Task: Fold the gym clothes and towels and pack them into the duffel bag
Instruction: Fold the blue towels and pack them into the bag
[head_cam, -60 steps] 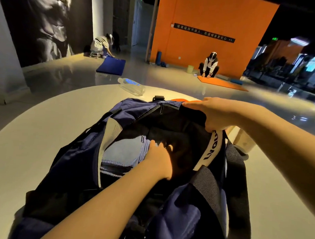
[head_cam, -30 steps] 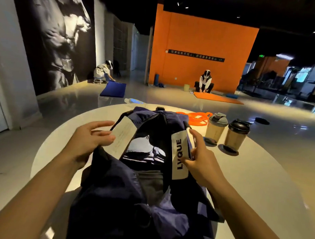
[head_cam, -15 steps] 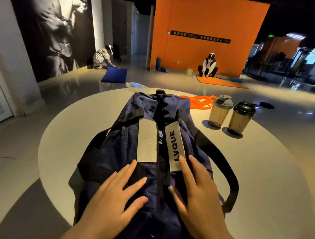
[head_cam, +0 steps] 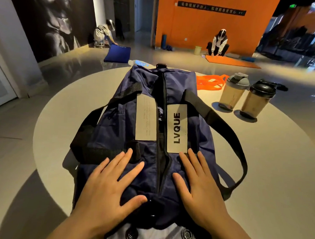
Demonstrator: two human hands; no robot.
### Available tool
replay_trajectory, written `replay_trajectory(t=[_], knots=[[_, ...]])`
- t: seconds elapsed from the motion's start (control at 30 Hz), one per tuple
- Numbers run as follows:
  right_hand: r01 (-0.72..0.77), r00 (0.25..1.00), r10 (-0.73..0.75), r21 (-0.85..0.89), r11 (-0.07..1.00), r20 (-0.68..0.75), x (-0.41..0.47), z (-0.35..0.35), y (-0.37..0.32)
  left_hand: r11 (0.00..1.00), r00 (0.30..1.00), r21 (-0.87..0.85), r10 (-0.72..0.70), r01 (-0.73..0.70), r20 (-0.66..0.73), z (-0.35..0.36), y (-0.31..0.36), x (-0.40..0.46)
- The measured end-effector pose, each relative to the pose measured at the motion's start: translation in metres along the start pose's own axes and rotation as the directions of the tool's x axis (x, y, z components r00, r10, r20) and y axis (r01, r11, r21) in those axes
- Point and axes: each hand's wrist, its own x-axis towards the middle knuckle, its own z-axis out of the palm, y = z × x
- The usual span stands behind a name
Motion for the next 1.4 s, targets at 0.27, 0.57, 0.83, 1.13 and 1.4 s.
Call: replay_trajectory(t=[0.27, 0.57, 0.83, 1.13, 1.4], knots=[[0.089, 0.991, -0.084, 0.043, 0.995, -0.107, 0.094, 0.027, 0.000, 0.995, 0.996, 0.040, -0.090, 0.092, -0.028, 0.016, -0.047, 0.070], [0.170, 0.971, -0.164, 0.024, 0.985, -0.173, 0.195, 0.049, -0.007, 0.978, 0.979, 0.045, -0.205, 0.205, -0.016, 0.025, -0.099, 0.137], [0.266, 0.939, -0.260, -0.002, 0.964, -0.223, 0.181, 0.047, 0.005, 0.818, 0.925, -0.531, -0.347, 0.219, -0.155, -0.005, -0.041, 0.143], [-0.133, 0.948, 0.096, -0.103, 0.986, -0.303, 0.127, -0.016, 0.149, 0.916, 0.986, -0.363, 0.159, -0.169, -0.058, 0.042, 0.117, 0.207], [-0.370, 0.803, 0.503, 0.395, 0.841, -0.320, 0.153, -0.049, 0.206, 0.986, 0.962, -0.148, 0.113, -0.078, 0.249, 0.090, 0.158, 0.235]])
